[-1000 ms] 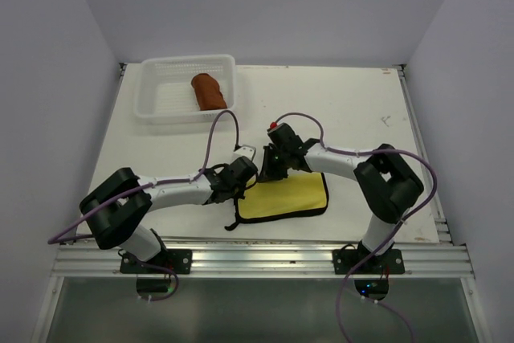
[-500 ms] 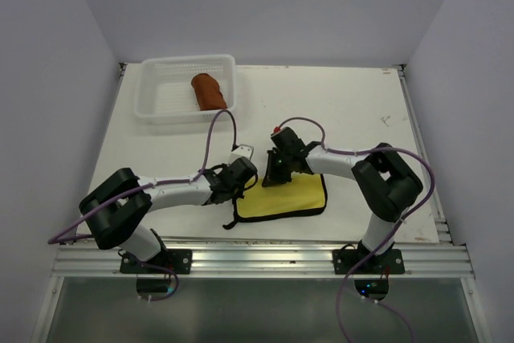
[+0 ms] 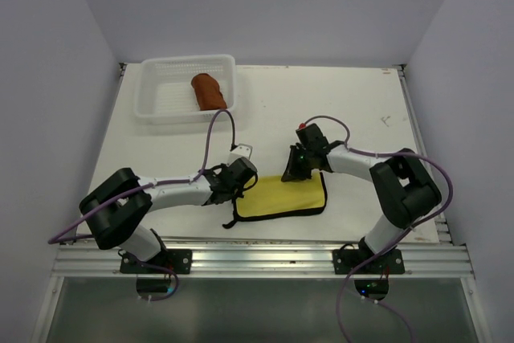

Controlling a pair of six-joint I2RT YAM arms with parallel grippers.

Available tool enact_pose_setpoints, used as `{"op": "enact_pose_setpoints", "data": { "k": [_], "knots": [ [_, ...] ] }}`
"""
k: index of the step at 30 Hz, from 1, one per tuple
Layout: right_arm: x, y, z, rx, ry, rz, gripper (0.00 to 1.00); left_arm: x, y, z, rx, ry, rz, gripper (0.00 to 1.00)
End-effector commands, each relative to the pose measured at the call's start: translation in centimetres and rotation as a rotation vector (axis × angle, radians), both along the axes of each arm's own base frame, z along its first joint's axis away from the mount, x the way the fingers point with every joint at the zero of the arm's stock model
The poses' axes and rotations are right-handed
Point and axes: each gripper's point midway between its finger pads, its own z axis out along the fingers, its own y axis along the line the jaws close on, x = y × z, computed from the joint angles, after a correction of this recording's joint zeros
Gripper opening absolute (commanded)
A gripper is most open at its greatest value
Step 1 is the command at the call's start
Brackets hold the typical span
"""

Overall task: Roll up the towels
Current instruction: Fold the towel

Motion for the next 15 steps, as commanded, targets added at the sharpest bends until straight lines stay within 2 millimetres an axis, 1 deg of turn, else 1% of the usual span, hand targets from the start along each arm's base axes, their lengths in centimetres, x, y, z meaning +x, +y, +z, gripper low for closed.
{"op": "enact_pose_setpoints", "data": {
  "k": [1,8,9,11,15],
  "knots": [
    [0.0,-1.5,0.5,-0.043,-0.035,0.014,0.11,-1.2,3.3,-2.2,0.126,0.049,0.042,0.0],
    [-0.4,-3.5,0.0,-0.063,-0.03,-0.012,0.15,-1.1,3.8,-2.3,0.149,0.045,0.051,0.0],
    [-0.8,-4.0,-0.4,-0.068,-0.017,-0.018,0.15,-1.1,3.7,-2.3,0.147,0.045,0.051,0.0],
    [-0.8,-4.8,-0.6,-0.061,-0.016,-0.04,0.16,-1.1,3.7,-2.3,0.146,0.046,0.052,0.0],
    [-0.6,-5.9,-0.4,-0.053,-0.017,-0.061,0.2,-1.0,3.9,-2.4,0.154,0.049,0.055,0.0]
  ]
}}
